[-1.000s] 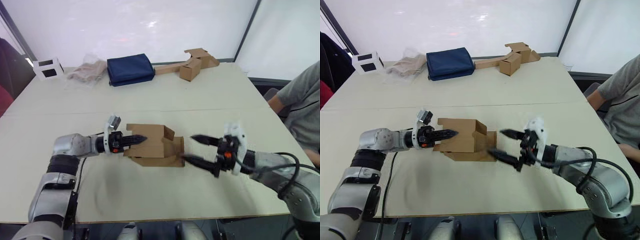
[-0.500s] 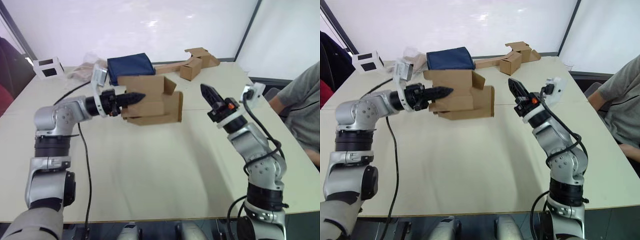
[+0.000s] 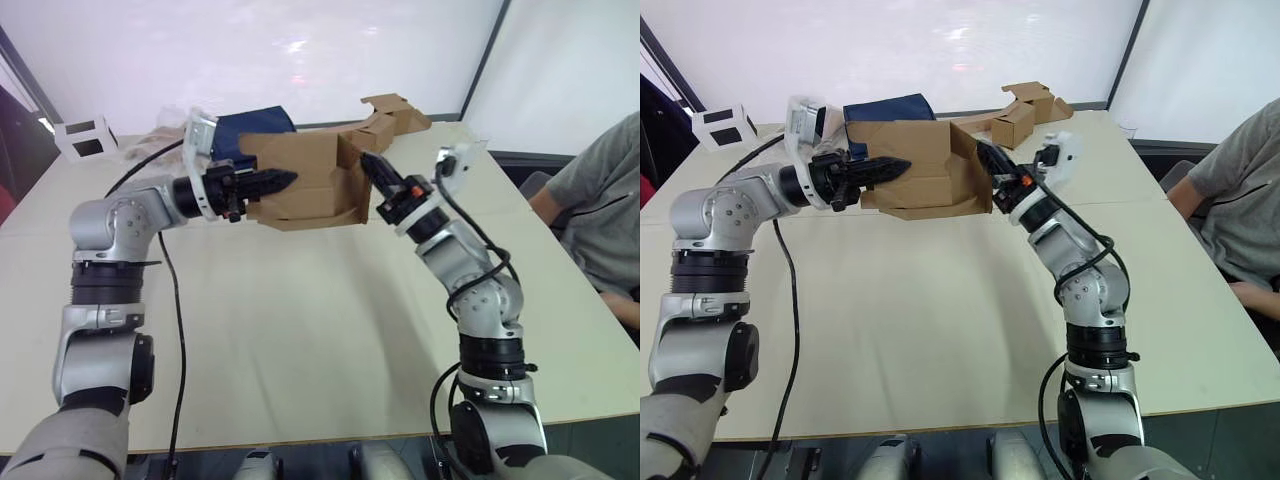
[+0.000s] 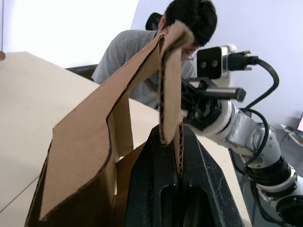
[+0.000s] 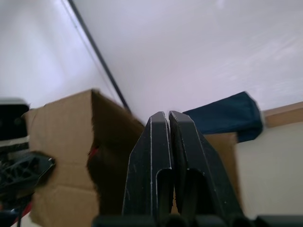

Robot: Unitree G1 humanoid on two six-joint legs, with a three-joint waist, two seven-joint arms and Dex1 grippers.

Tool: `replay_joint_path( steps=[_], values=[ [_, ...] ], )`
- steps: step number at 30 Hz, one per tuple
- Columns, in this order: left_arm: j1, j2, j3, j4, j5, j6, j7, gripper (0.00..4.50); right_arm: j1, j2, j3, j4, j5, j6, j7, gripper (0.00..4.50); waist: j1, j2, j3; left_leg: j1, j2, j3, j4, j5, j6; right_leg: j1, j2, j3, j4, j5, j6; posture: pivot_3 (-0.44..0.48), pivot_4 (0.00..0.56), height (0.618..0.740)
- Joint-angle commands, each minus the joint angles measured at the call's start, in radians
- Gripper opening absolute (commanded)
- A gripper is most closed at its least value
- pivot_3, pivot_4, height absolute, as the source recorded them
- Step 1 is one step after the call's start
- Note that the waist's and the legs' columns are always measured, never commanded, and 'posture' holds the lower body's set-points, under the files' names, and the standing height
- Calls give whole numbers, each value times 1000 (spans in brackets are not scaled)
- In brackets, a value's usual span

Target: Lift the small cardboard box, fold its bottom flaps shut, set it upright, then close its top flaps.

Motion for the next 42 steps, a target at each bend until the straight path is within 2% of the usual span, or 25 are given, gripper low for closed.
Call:
replay_joint_path(
  steps=[1,18,30,34,38,42],
  values=[
    [-19,5,14,-32,-15,-12,-1,0,-13,18,38,-58,11,5,36,93,1,0,0,0,0,0,0,0,0,0,0,0,0,0,0,0,150,740],
    [0,31,2,-100,-71,87,-63,0,27,56,67,-115,37,49,62,93,2,0,0,0,0,0,0,0,0,0,0,0,0,0,0,0,150,740],
    [-6,33,-17,-75,-14,7,-68,0,29,31,48,-139,79,67,123,93,2,0,0,0,0,0,0,0,0,0,0,0,0,0,0,0,150,740],
    [-8,-1,-43,-46,67,-132,-33,0,36,-26,50,-164,71,78,159,93,5,0,0,0,0,0,0,0,0,0,0,0,0,0,0,0,150,740],
    [-19,-29,-37,-24,66,-157,-22,0,52,-104,70,-157,-30,30,185,93,3,0,0,0,0,0,0,-1,1,0,0,0,-1,0,0,0,150,740],
    [-21,-44,-43,-18,78,-179,-22,0,72,-161,-17,-158,14,39,197,93,3,0,0,0,0,0,0,-3,5,0,0,0,-1,0,0,0,150,740]
  ],
)
